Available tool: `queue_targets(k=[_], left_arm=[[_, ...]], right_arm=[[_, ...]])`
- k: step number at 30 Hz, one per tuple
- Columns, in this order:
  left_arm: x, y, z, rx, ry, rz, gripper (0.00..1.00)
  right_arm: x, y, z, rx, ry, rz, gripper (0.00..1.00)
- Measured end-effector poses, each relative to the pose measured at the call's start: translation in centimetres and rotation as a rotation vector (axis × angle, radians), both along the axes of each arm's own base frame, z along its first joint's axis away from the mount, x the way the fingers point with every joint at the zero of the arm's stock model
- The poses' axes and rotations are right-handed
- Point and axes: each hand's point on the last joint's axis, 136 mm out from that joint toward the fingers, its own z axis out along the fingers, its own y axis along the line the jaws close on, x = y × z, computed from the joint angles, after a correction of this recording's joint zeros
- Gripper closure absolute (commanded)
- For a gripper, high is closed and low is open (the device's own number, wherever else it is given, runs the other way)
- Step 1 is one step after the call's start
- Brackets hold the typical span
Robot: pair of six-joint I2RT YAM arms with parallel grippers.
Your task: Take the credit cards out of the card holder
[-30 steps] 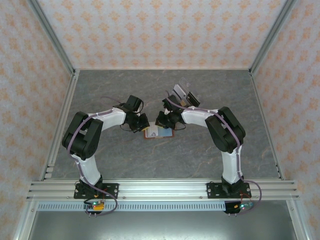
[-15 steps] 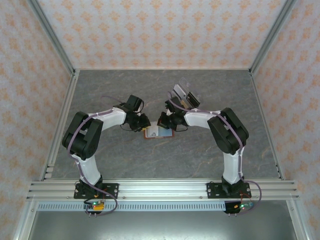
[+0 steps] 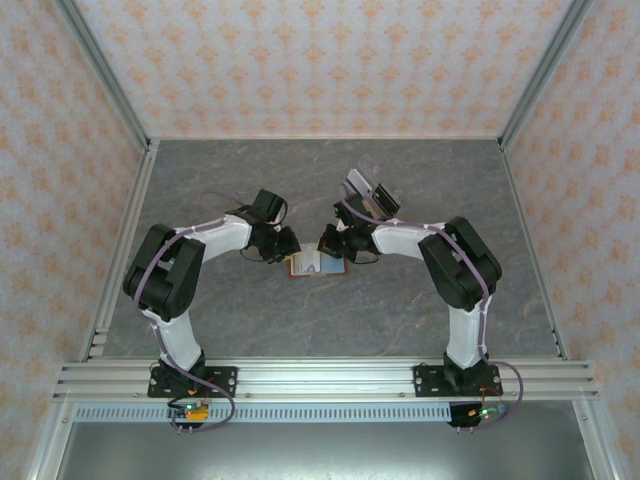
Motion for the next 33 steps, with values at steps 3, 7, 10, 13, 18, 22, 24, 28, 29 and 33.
queue_targets(k=[3, 7, 10, 13, 18, 22, 24, 28, 29, 33], left_arm=[[0.2, -0.1, 0.9, -0.01, -0.024, 0.0, 0.85], [0.5, -0.4, 1.3, -0.03, -0.05, -0.004, 0.87], [0.5, -0.8, 1.3, -0.042, -0.053, -0.011, 0.87], [0.3, -1.2, 1.1, -0.049, -0.048, -0.023, 0.88], [-0.3, -0.9, -0.8, -0.015, 0.006, -0.045, 0.9], [-0.2, -0.8, -0.6, 0.003, 0.001, -0.063, 0.9], [-0.2, -0.7, -0.7, 0.006, 0.004, -0.066, 0.9], [-0.2, -0.8, -0.8, 0.006, 0.005, -0.069, 0.91], [-0.2, -0.8, -0.8, 0.006, 0.005, -0.069, 0.91], [-0.2, -0.8, -0.8, 0.007, 0.003, -0.072, 0.91]], right_arm=[[0.0, 0.0, 0.0, 0.0, 0.0, 0.0, 1.0], [0.0, 0.0, 0.0, 0.001, 0.001, 0.0, 0.99], [0.0, 0.0, 0.0, 0.002, 0.002, 0.002, 0.97], [-0.1, 0.0, 0.0, 0.004, 0.004, 0.0, 0.96], [-0.1, 0.1, 0.0, 0.01, 0.012, -0.002, 0.91], [-0.2, 0.2, 0.1, 0.017, 0.019, 0.0, 0.87], [-0.3, 0.2, 0.1, 0.022, 0.024, 0.003, 0.84], [-0.4, 0.4, 0.0, 0.032, 0.036, 0.008, 0.81], [-0.4, 0.4, 0.0, 0.035, 0.038, 0.011, 0.81], [-0.4, 0.6, -0.2, 0.046, 0.048, 0.018, 0.81]])
